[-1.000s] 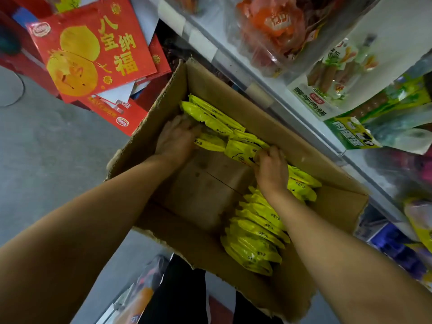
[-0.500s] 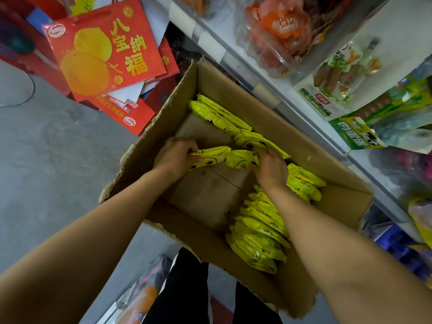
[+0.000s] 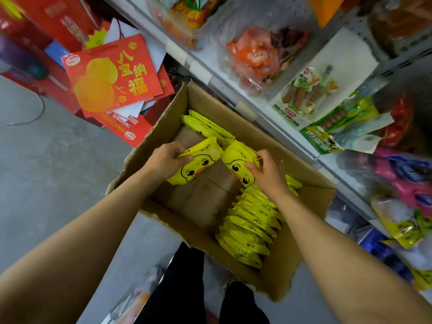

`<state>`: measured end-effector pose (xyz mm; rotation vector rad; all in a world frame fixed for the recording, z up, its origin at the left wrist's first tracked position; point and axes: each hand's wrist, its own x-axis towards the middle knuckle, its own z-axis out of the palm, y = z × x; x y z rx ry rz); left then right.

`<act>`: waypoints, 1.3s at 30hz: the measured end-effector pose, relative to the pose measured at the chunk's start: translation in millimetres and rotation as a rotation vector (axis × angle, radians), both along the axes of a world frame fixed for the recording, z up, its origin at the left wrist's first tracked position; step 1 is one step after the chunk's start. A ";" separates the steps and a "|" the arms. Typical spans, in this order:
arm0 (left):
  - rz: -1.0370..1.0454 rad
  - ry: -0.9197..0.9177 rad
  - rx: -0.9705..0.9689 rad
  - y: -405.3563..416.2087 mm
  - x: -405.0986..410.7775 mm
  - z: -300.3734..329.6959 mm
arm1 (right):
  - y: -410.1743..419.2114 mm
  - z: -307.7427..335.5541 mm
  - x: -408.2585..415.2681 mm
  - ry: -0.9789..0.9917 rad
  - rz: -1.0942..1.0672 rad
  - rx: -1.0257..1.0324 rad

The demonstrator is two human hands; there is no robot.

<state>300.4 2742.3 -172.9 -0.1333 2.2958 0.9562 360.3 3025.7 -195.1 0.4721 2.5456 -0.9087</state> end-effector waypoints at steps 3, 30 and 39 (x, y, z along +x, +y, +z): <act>0.028 0.015 0.061 17.0 12.1 29.7 | 15.3 22.9 13.2 0.082 -0.084 -0.109; -0.435 0.287 0.599 450.0 309.2 373.6 | 359.6 373.4 452.9 0.926 -0.873 -0.363; -0.765 0.370 0.626 596.5 346.5 448.4 | 464.5 440.5 520.8 1.096 -0.982 -0.167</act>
